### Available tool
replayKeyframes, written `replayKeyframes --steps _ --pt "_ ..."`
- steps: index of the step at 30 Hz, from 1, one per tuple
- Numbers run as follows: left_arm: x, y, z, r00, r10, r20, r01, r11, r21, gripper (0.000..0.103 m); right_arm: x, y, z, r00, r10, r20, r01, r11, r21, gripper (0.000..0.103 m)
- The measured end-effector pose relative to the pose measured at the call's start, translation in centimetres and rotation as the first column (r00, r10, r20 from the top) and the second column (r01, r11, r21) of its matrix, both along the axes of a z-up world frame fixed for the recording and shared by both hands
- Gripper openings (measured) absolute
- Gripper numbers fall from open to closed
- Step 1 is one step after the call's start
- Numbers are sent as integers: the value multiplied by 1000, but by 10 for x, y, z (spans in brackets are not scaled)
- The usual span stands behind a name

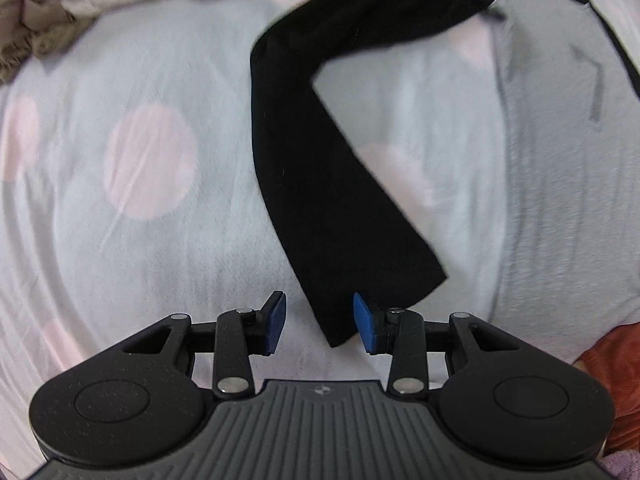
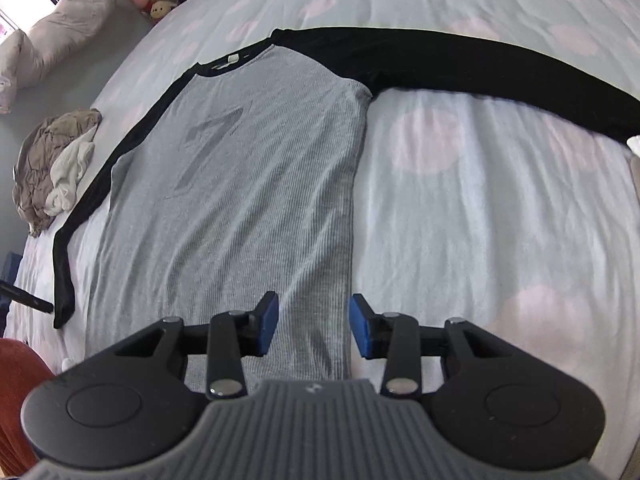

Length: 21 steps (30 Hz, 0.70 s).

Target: Fold clothes

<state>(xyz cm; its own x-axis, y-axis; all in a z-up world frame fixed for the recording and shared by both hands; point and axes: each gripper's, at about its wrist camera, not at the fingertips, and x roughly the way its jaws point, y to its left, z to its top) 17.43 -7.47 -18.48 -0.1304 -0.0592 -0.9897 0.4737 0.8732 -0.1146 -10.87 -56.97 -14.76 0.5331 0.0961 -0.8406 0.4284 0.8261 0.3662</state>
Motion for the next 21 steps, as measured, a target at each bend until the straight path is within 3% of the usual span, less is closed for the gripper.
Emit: replayKeyframes --steps 2,4,5,10,14,17,21 --pt "-1 -3 -4 1000 -5 1 5 1000 -6 32 2 2 -1 1000 4 -1 -4 1000 -6 42" --pt "-4 -5 -2 1000 -17 13 17 1000 -16 17 4 3 -2 1000 6 -6 -6 1000 -9 42" --pt "-5 -5 1 1000 -18 19 18 1000 -26 5 5 3 -3 1000 5 -9 -5 1000 -9 42" --pt "-4 8 31 997 3 76 3 997 -83 2 6 1 -6 1000 0 -18 0 1000 5 42" --pt "13 39 56 990 100 104 -82 982 -170 2 5 1 -7 1000 -4 -19 4 1000 11 43" --pt "24 61 69 979 137 148 -115 983 -144 2 5 0 -7 1000 -10 -22 10 1000 18 43" --pt "34 91 63 953 220 207 -201 974 -107 2 6 -1 -9 999 -17 -30 18 1000 23 43"
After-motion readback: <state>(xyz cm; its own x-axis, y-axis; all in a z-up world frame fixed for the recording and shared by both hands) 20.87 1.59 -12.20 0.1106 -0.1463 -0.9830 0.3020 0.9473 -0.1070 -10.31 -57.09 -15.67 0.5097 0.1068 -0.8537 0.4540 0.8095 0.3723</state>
